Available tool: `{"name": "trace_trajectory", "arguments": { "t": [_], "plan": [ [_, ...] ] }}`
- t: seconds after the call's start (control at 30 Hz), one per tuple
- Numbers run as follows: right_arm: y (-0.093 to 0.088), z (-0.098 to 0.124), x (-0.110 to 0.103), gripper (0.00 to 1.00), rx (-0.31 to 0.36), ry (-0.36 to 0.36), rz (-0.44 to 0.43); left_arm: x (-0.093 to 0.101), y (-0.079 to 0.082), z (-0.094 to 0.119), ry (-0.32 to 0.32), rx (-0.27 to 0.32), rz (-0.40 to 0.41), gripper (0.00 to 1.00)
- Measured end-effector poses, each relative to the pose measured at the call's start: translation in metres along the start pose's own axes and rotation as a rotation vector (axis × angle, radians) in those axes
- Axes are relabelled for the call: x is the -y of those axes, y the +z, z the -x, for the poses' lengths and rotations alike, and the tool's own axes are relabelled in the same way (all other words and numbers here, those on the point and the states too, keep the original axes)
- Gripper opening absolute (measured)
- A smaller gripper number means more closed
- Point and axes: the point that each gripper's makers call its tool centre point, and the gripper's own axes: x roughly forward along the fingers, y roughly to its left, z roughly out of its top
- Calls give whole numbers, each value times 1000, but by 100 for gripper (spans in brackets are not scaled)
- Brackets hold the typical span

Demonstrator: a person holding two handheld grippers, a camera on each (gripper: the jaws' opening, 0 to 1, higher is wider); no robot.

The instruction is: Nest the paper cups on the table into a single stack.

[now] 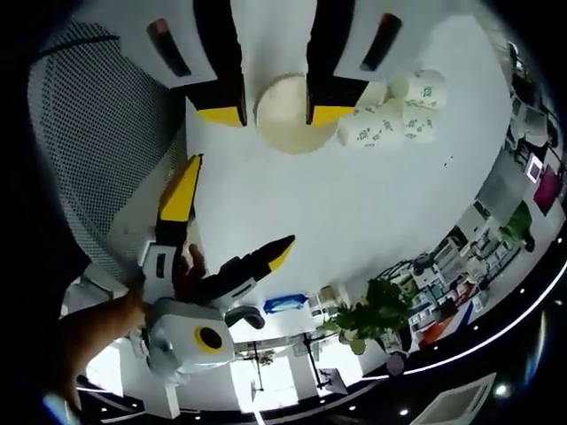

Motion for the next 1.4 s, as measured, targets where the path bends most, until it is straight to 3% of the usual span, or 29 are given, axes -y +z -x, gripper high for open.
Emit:
{"name": "trace_trajectory", "arguments": {
  "t": [0.4,0.6,0.9,1.07,1.2,1.4],
  "plan": [
    [2,1,4,93,12,-2,-33,-28,1,31,134,195,220,48],
    [3,1,6,92,10,-4,-48,-29,-7,41,164,228,272,60],
    [13,-7,11,92,5,2,-26,-25,-21,50,214,243,324,66],
    [14,-13,13,88,-12,1,-8,-23,-30,55,247,267,360,75],
    [14,-17,13,87,-17,5,-6,-25,-46,59,269,287,384,75],
    [17,-22,16,85,-23,12,-10,-17,-50,66,293,311,406,78]
  ]
}}
